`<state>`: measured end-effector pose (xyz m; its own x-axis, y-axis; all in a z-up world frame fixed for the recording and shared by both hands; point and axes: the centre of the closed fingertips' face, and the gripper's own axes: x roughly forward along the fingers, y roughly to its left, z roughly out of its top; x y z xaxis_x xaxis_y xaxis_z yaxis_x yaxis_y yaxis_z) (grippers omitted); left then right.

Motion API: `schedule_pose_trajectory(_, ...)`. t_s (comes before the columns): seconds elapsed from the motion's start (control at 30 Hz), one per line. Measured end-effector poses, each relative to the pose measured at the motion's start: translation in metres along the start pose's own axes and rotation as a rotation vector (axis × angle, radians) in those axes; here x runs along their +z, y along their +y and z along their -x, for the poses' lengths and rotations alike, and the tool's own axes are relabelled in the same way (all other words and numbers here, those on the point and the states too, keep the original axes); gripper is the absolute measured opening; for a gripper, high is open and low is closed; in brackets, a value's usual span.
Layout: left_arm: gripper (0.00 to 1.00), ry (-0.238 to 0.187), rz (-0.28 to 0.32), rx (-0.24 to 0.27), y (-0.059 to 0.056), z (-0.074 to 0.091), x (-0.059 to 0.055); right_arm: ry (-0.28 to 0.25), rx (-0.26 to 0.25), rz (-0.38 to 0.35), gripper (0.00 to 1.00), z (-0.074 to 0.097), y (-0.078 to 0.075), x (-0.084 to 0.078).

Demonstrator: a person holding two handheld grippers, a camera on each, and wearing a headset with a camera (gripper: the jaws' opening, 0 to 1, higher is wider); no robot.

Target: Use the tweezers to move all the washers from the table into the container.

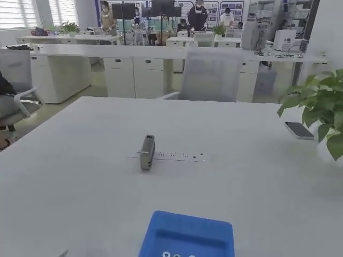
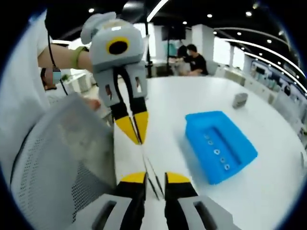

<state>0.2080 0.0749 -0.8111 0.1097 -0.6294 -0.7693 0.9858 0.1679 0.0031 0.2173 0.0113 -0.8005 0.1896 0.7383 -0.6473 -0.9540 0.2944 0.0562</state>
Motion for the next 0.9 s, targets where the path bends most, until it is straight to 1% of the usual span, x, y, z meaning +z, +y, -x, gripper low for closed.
schedule_pose_trajectory(0.03,0.00,0.015,0.006,-0.002,0.000,-0.003,-0.006,0.000,-0.009,-0.007,0.17,0.003,-0.001,-0.001)
schedule_pose_trajectory(0.1,0.00,0.042,0.001,-0.001,0.001,-0.009,-0.014,-0.014,-0.057,-0.038,0.25,0.019,-0.008,-0.006)
schedule_pose_trajectory(0.13,0.00,0.063,0.003,-0.001,0.002,-0.012,-0.018,-0.031,-0.086,-0.056,0.27,0.030,-0.012,-0.008)
schedule_pose_trajectory(0.17,0.00,0.077,0.002,-0.007,0.002,-0.014,-0.021,-0.042,-0.097,-0.069,0.29,0.037,-0.013,-0.009)
schedule_pose_trajectory(0.2,0.00,0.105,0.007,-0.011,0.002,-0.017,-0.025,-0.058,-0.103,-0.067,0.30,0.046,-0.013,-0.010)
schedule_pose_trajectory(0.23,0.00,0.120,0.004,-0.004,0.004,-0.018,-0.028,-0.068,-0.109,-0.064,0.31,0.053,-0.013,-0.010)
schedule_pose_trajectory(0.3,0.00,0.150,0.001,-0.014,0.005,-0.022,-0.031,-0.098,-0.138,-0.071,0.35,0.069,-0.015,-0.011)
schedule_pose_trajectory(0.37,0.00,0.174,-0.002,-0.009,0.007,-0.024,-0.033,-0.167,-0.169,-0.090,0.42,0.084,-0.017,-0.005)
schedule_pose_trajectory(0.43,0.00,0.199,0.006,-0.017,0.006,-0.026,-0.035,-0.244,-0.200,-0.134,0.49,0.097,-0.020,0.001)
schedule_pose_trajectory(0.47,0.00,0.213,-0.001,-0.013,0.006,-0.026,-0.036,-0.268,-0.223,-0.149,0.54,0.102,-0.023,0.001)
schedule_pose_trajectory(0.5,0.00,0.229,-0.014,-0.012,0.007,-0.027,-0.038,-0.299,-0.267,-0.151,0.57,0.110,-0.028,0.003)
schedule_pose_trajectory(0.57,0.00,0.248,-0.019,-0.012,0.007,-0.029,-0.039,-0.336,-0.353,-0.142,0.64,0.124,-0.038,0.005)
schedule_pose_trajectory(0.6,0.00,0.255,-0.020,-0.012,0.008,-0.029,-0.040,-0.352,-0.379,-0.144,0.67,0.128,-0.040,0.006)
schedule_pose_trajectory(0.63,0.00,0.266,-0.015,-0.013,0.008,-0.030,-0.041,-0.381,-0.414,-0.146,0.70,0.135,-0.043,0.008)
schedule_pose_trajectory(0.7,0.00,0.275,-0.012,-0.012,0.009,-0.031,-0.041,-0.407,-0.441,-0.144,0.76,0.141,-0.045,0.010)
schedule_pose_trajectory(0.73,0.00,0.279,-0.012,-0.012,0.009,-0.031,-0.041,-0.431,-0.464,-0.145,0.78,0.146,-0.048,0.012)
schedule_pose_trajectory(0.77,0.00,0.282,-0.012,-0.010,0.009,-0.032,-0.042,-0.445,-0.473,-0.147,0.80,0.149,-0.049,0.013)
schedule_pose_trajectory(0.83,0.00,0.283,-0.004,-0.006,0.009,-0.031,-0.042,-0.466,-0.484,-0.157,0.83,0.153,-0.052,0.014)
schedule_pose_trajectory(0.9,0.00,0.270,0.014,0.014,0.010,-0.031,-0.041,-0.483,-0.482,-0.163,0.83,0.157,-0.055,0.013)
